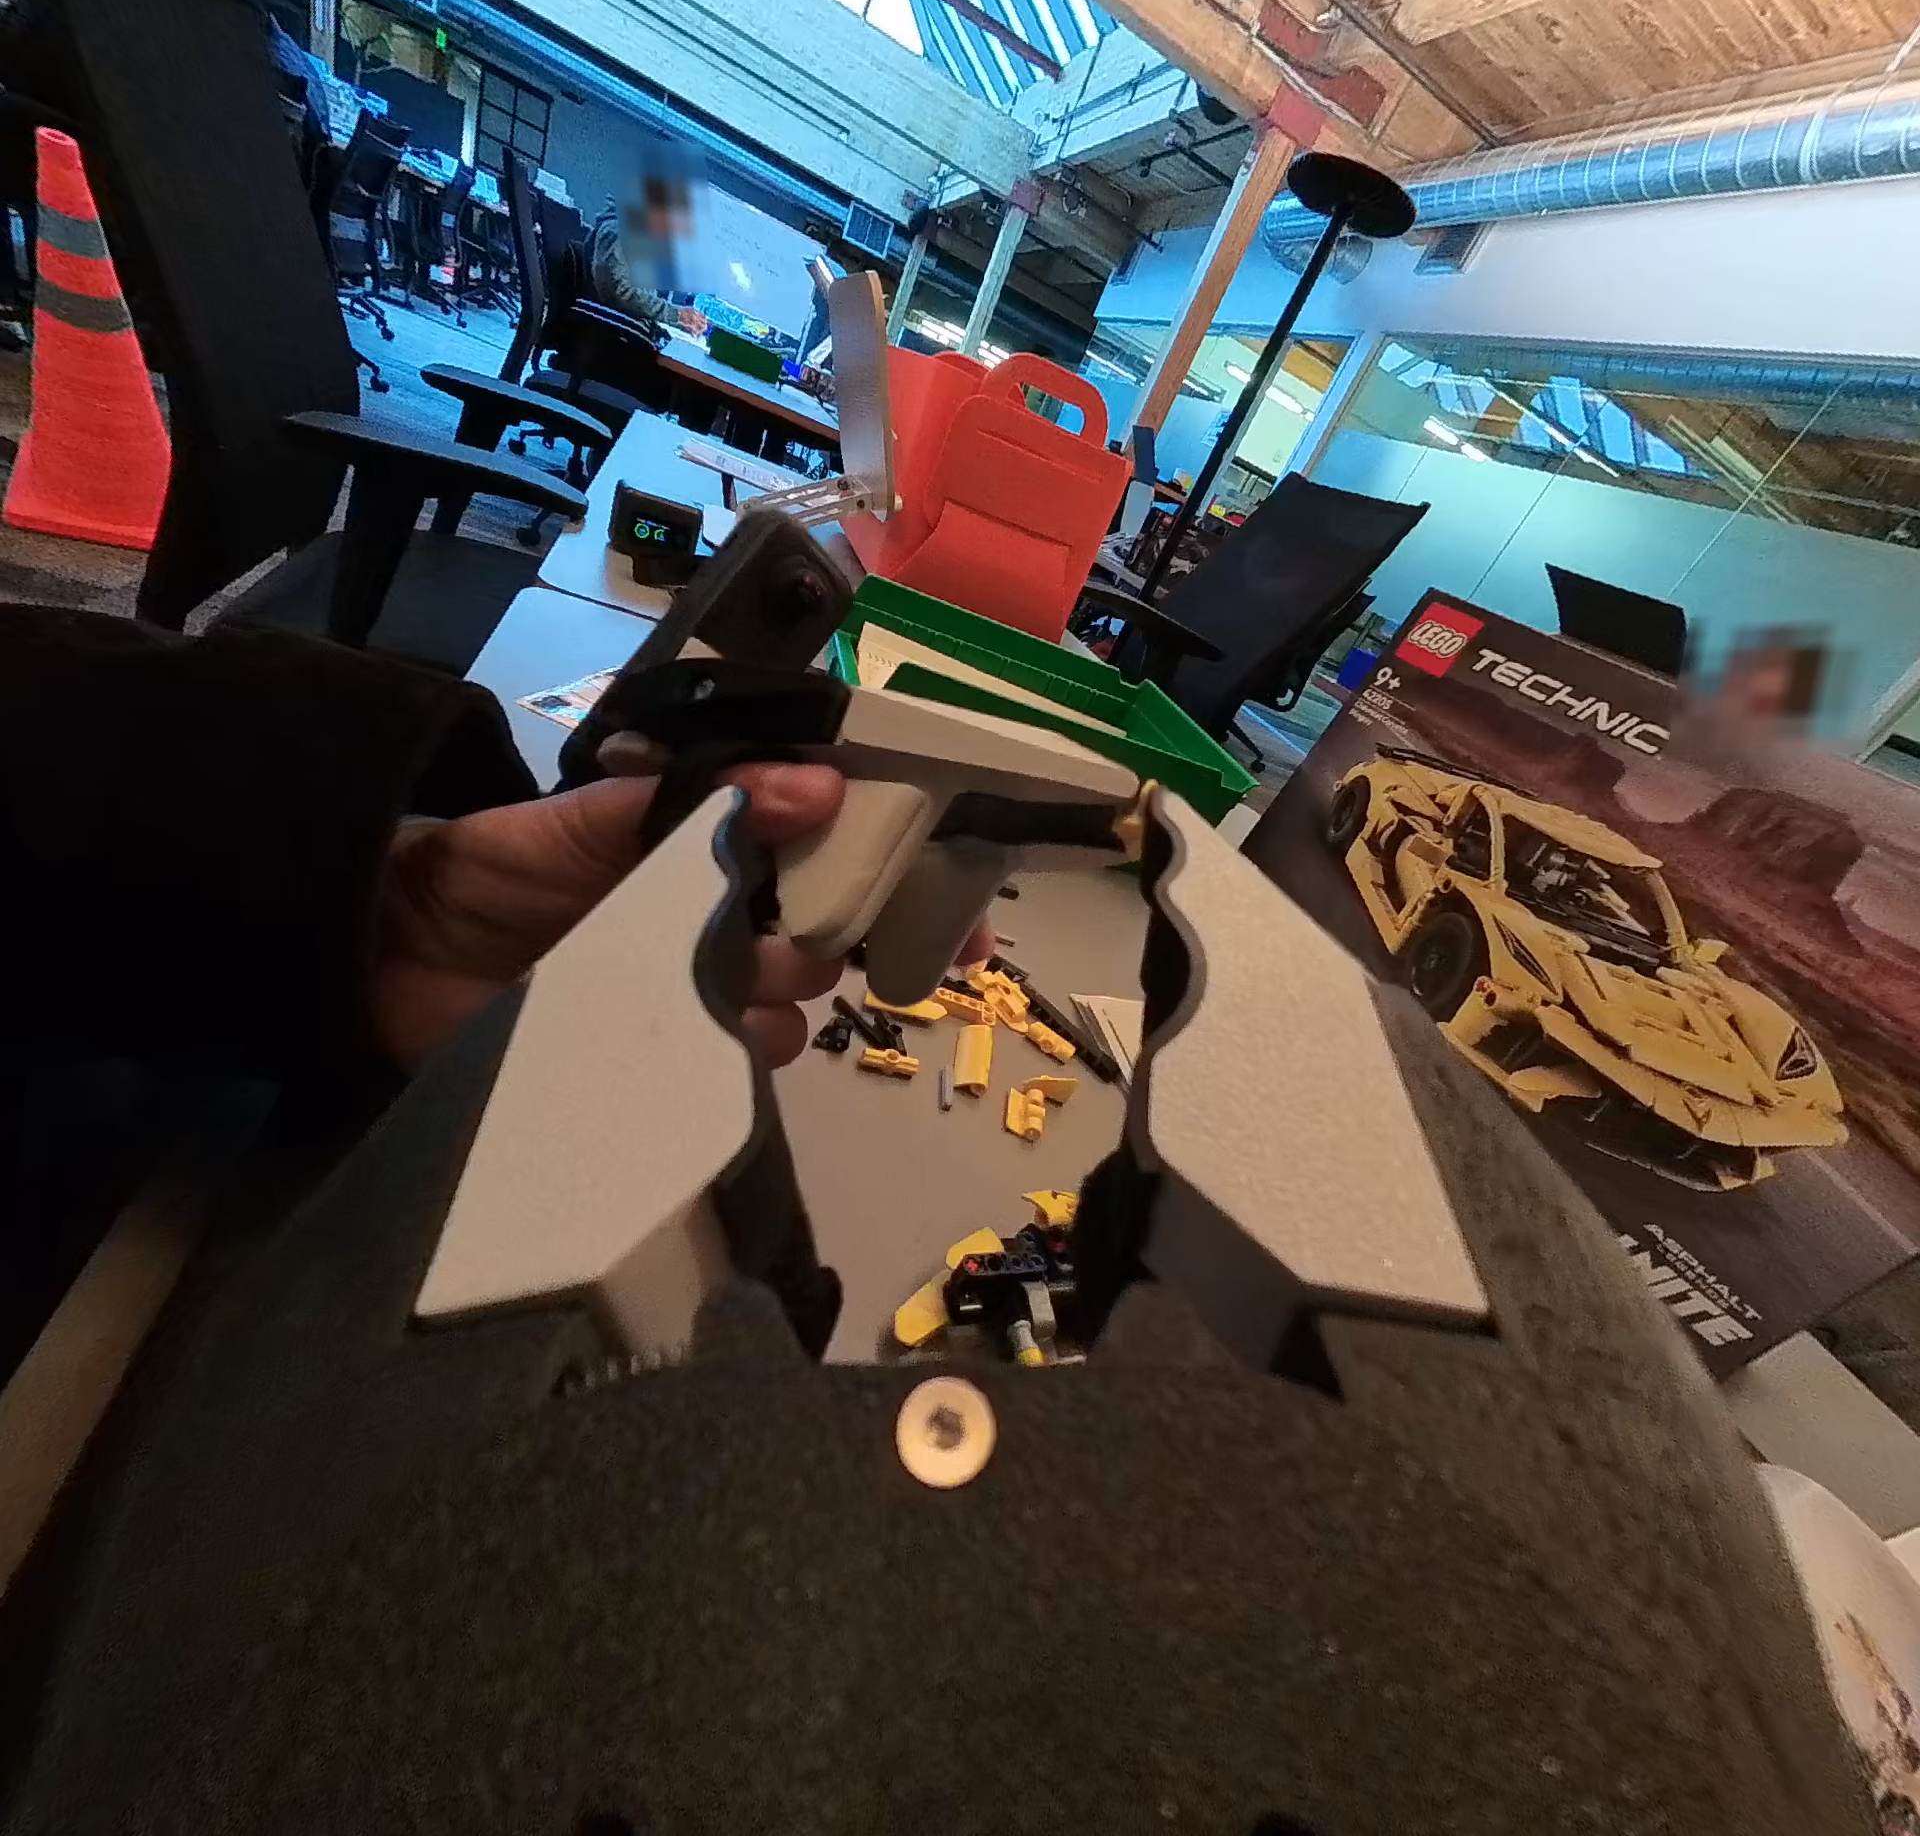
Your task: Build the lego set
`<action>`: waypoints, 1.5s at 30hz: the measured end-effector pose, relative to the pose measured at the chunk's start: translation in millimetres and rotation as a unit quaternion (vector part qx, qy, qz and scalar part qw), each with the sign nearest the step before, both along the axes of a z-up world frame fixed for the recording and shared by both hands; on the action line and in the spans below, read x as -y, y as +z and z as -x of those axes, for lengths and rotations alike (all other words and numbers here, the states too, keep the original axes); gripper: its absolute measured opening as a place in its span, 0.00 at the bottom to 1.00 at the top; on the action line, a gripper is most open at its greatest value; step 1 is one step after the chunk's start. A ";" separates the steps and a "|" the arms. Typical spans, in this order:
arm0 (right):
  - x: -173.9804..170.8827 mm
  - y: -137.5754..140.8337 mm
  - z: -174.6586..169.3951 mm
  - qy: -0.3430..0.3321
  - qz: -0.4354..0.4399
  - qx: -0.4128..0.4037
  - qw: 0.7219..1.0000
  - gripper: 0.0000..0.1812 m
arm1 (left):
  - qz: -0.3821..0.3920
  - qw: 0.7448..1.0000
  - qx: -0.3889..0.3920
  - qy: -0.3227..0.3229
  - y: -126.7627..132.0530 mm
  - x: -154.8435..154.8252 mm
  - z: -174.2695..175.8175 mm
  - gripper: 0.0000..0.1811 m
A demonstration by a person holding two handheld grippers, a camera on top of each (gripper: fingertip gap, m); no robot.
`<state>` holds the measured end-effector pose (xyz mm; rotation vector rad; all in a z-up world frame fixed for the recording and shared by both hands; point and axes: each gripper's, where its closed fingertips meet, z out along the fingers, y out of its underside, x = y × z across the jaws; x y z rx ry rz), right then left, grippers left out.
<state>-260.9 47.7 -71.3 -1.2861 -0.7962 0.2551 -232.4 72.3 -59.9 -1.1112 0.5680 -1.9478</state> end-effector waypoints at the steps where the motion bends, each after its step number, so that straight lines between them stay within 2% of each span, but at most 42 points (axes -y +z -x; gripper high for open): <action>1: 0.2 1.4 -0.7 0.000 -0.002 -0.002 1.000 0.39 | 0.008 1.000 0.004 0.002 0.0 -2.7 1.6 0.07; 9: -1.4 -1.0 2.5 0.000 0.003 0.000 1.000 0.42 | 0.004 1.000 0.002 0.001 -0.1 -1.7 1.1 0.07; 14: -1.9 0.4 -2.3 -0.002 0.003 0.000 1.000 0.39 | -0.001 1.000 -0.004 0.009 -0.8 -2.1 0.7 0.07; 30: -4.9 -5.7 0.5 -0.012 0.002 0.018 1.000 0.42 | -0.006 1.000 -0.012 0.016 -2.3 -1.9 -0.3 0.08; 34: -4.0 2.3 -4.5 -0.002 0.009 -0.022 1.000 0.38 | -0.007 1.000 -0.009 0.010 -0.9 -0.6 -0.6 0.07; 37: -7.3 11.2 -17.7 0.001 0.046 -0.086 0.995 0.23 | -0.011 1.000 -0.006 0.013 0.4 -0.3 1.0 0.07; 39: -10.2 19.6 -33.0 0.001 0.073 -0.150 0.986 0.13 | -0.037 0.999 -0.007 0.025 2.5 3.4 0.7 0.07; 41: -11.1 22.4 -43.3 0.030 0.129 -0.217 0.967 0.10 | -0.093 0.994 -0.008 0.061 6.6 7.8 0.6 0.08; 43: -10.5 19.1 -45.6 0.083 0.221 -0.280 0.931 0.13 | -0.174 0.977 -0.007 0.126 12.7 10.9 2.3 0.07; 45: -7.4 18.2 -44.6 0.151 0.301 -0.336 0.880 0.18 | -0.251 0.952 -0.015 0.177 16.6 15.7 1.8 0.08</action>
